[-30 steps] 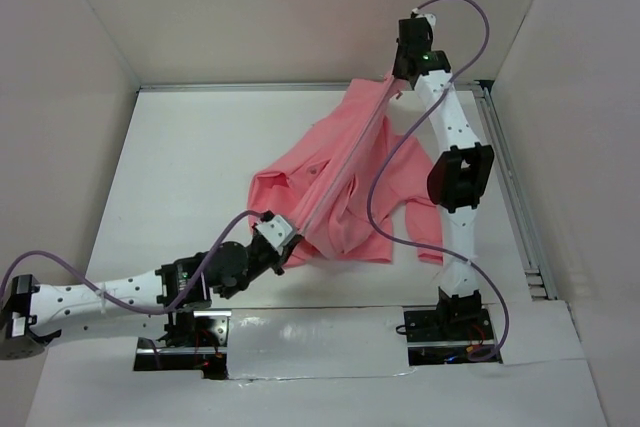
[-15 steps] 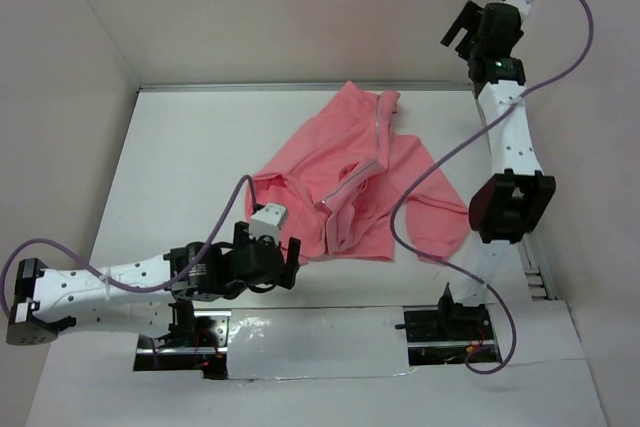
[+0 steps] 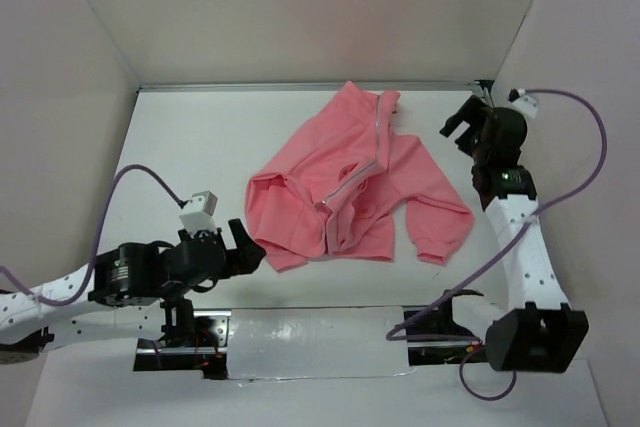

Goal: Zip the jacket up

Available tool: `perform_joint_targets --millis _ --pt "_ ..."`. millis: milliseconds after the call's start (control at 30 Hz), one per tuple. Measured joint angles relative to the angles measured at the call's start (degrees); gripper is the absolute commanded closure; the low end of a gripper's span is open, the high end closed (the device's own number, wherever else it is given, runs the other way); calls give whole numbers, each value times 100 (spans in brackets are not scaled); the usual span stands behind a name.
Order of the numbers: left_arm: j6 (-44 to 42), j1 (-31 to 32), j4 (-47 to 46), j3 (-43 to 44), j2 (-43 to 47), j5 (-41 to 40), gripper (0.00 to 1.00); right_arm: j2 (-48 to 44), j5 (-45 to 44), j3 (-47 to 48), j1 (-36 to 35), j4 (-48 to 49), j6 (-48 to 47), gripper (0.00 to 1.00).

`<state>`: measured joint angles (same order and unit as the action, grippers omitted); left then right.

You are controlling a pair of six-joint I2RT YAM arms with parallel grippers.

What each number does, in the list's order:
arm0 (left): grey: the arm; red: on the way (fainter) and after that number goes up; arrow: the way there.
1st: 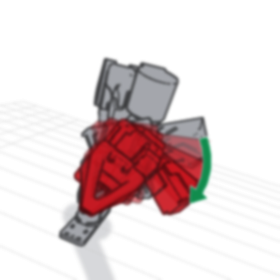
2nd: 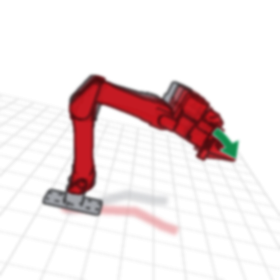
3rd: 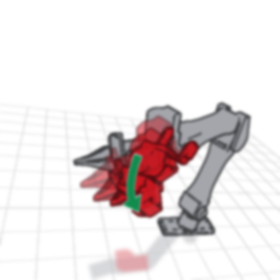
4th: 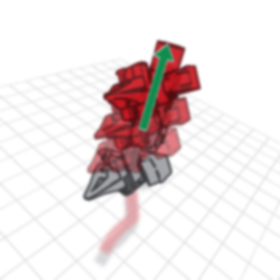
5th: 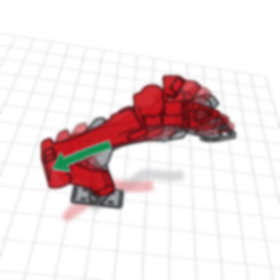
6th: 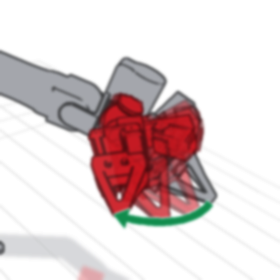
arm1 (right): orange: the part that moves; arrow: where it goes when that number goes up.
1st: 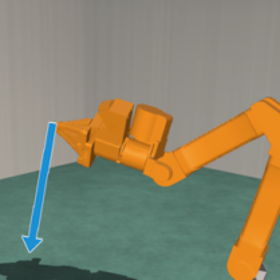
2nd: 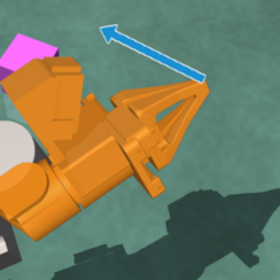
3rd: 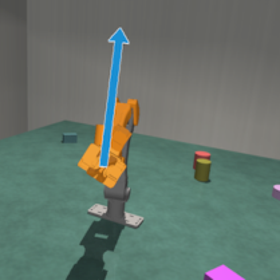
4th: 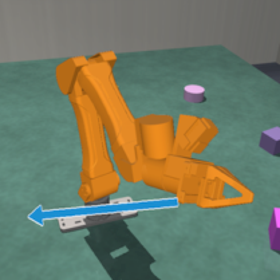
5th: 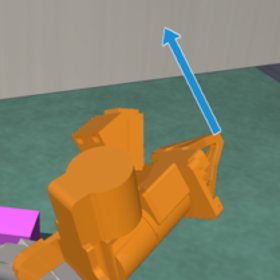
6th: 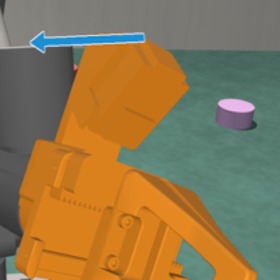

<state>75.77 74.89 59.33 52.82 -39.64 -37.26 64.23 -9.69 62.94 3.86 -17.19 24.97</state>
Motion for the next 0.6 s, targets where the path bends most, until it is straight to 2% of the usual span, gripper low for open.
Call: perform_joint_targets --millis 67,167,267,400,433,500,600 --pt "-350 -267 -337 -33 190 0 1 -426 -24 -494 -11 -17 120 0" --pt "-782 -1008 -815 -33 -28 188 1 -942 -118 -861 -17 -52 297 0" --pt "-1578 -2389 -1475 -42 -553 876 1 -1451 -205 -1091 -24 -35 437 0" --pt "-2522 -4553 -2597 -44 -1377 2411 1 -1871 -216 -1266 -24 -55 525 0" --pt "-2651 -4911 -2710 -44 -1519 2675 1 -1897 -227 -1272 -24 -76 535 0" --pt "-2826 -5362 -2806 -44 -1641 3008 1 -1899 -254 -1276 -24 -92 551 0" --pt "-3049 -5536 -2892 -44 -1502 3351 1 -1899 -302 -1287 -24 -129 566 0"
